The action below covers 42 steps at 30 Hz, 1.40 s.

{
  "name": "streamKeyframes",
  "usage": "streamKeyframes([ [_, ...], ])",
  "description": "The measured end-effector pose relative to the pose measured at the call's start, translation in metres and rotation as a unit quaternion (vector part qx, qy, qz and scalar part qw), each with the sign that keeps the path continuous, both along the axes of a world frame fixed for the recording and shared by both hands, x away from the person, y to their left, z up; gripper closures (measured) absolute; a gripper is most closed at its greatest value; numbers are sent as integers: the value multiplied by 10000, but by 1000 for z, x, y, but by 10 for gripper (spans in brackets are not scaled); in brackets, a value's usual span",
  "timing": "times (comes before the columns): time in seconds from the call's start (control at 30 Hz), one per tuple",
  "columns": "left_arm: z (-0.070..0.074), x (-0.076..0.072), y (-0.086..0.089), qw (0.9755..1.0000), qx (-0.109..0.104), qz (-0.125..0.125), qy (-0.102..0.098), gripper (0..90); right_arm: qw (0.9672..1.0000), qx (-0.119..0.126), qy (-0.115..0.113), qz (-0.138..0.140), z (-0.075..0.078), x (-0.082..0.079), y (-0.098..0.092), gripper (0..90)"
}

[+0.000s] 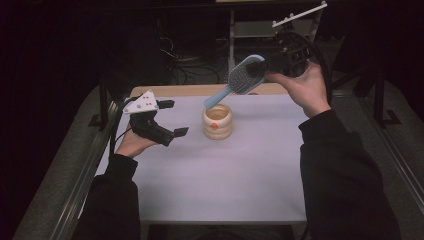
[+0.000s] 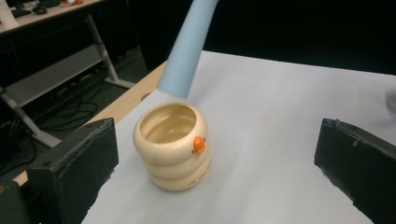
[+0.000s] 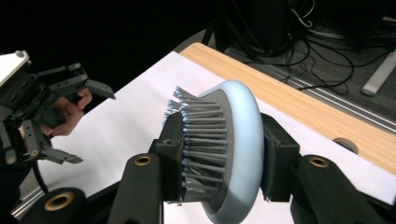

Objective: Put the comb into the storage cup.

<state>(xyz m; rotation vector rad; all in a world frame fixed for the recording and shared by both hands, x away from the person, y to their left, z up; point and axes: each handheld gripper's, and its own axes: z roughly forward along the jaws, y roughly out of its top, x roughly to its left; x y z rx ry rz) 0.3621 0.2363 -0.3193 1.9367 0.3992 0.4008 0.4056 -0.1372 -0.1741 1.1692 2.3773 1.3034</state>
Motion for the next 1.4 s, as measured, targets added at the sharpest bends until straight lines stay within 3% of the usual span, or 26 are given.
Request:
streamKeyframes([
  [0.17, -7, -1, 11, 9999, -98, 84, 60, 0, 10000, -37, -37, -55, 2, 2, -6, 579],
  [0.37, -12, -4, 26, 9990, -379, 225, 26, 0, 9999, -47, -47, -146, 5, 6, -10, 579],
  [0.6, -17, -7, 40, 9985, -422, 353, 10, 0, 9996, -70, 25, -260, 4, 17, -13, 579],
  [0.97, -36, -16, 65, 9963, -606, 604, 22, 0, 9992, -165, 78, -348, -3, 28, -13, 579],
  [1.4, -50, -22, 87, 9952, -613, 753, 121, 0, 9975, -392, 266, -520, -18, 44, -11, 579],
])
